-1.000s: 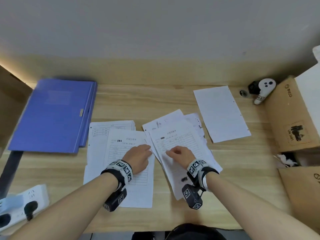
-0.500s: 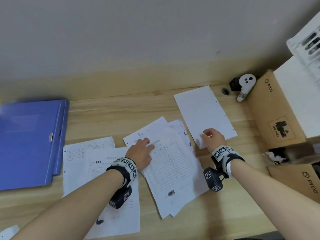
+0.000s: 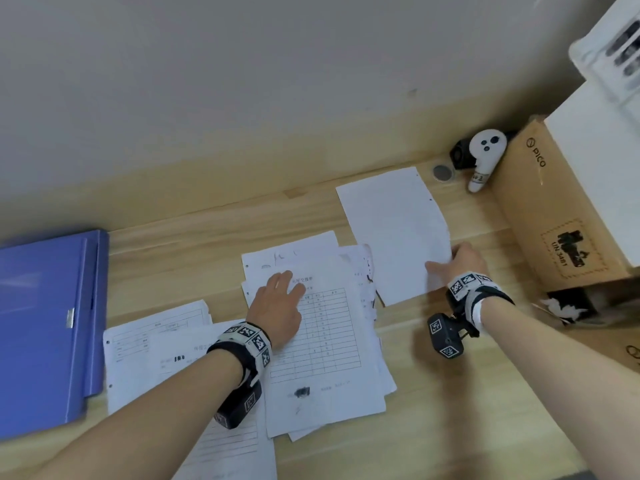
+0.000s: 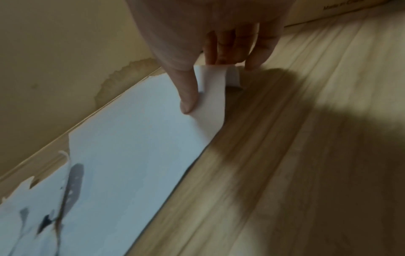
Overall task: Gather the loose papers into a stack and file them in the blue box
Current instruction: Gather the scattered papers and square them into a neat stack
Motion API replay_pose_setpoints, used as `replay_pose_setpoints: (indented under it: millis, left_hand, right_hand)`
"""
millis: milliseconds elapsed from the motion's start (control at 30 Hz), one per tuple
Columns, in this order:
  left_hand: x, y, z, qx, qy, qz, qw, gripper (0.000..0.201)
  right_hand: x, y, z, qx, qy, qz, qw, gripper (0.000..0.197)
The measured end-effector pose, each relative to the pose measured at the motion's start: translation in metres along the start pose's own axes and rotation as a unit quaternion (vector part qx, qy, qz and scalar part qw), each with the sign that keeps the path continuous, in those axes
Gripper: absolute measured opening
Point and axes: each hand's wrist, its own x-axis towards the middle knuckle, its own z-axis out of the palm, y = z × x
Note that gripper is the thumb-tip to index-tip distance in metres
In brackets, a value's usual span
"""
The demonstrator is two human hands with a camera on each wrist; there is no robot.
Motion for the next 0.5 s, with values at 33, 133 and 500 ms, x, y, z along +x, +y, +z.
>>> replay_pose_setpoints:
  millis: [33, 133, 500]
  left_hand:
    - [0.0, 0.001, -0.001, -0.003, -0.004, -0.003, 1.0, 0.052]
    - [0.0, 0.001, -0.004, -0.011, -0.025, -0.008, 1.0, 0.054]
    - [-0.031, -0.004, -0.058, -0.11, -0.013, -0.042, 0.993, 0.055]
  right_hand:
    - [-0.003, 0.001, -0.002, 0.01, -0.012, 0.0, 1.0, 0.033]
    - [-0.018, 0.001, -0.003, 0.067, -0.017, -0.013, 0.998, 0.011]
    - [-0.118, -0.066, -0.039, 0.163, 0.076, -0.287, 0.941, 0.01]
